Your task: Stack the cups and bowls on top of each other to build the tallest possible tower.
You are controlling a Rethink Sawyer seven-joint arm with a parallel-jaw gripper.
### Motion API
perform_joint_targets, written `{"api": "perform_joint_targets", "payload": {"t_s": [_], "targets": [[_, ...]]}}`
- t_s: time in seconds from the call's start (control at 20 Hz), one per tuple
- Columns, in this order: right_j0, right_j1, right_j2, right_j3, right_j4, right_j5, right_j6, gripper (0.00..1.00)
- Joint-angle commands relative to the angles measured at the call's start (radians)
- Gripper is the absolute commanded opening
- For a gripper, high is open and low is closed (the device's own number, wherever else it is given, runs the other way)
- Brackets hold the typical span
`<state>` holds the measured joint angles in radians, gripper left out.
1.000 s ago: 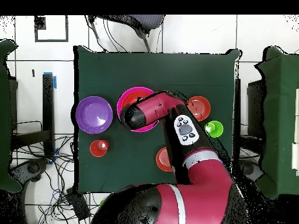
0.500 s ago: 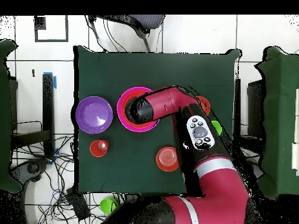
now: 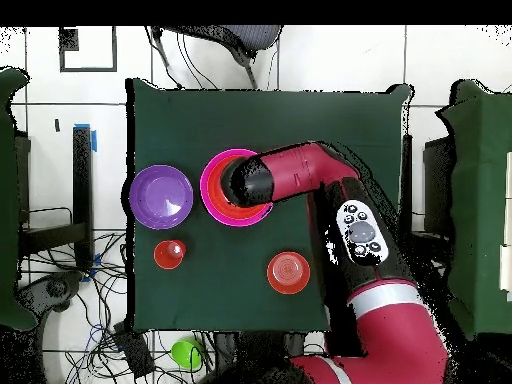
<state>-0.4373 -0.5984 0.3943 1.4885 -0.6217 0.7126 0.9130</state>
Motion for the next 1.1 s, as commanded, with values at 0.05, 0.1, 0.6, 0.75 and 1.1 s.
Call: {"api": "perform_joint_targets", "payload": {"t_s": [0.05, 0.1, 0.6, 0.75, 1.1], "targets": [[-0.008, 0.009, 0.076, 0.041, 0.025, 0.143, -0.118, 1.00], [-0.006, 0.008, 0.077, 0.041, 0.028, 0.150, -0.117, 1.00], [-0.059, -0.023, 0.082, 0.052, -0.013, 0.251, -0.270, 1.00], [-0.105, -0.028, 0.101, 0.081, -0.034, 0.234, -0.316, 1.00], [-0.219, -0.046, 0.166, 0.125, -0.062, 0.237, -0.425, 1.00]]}}
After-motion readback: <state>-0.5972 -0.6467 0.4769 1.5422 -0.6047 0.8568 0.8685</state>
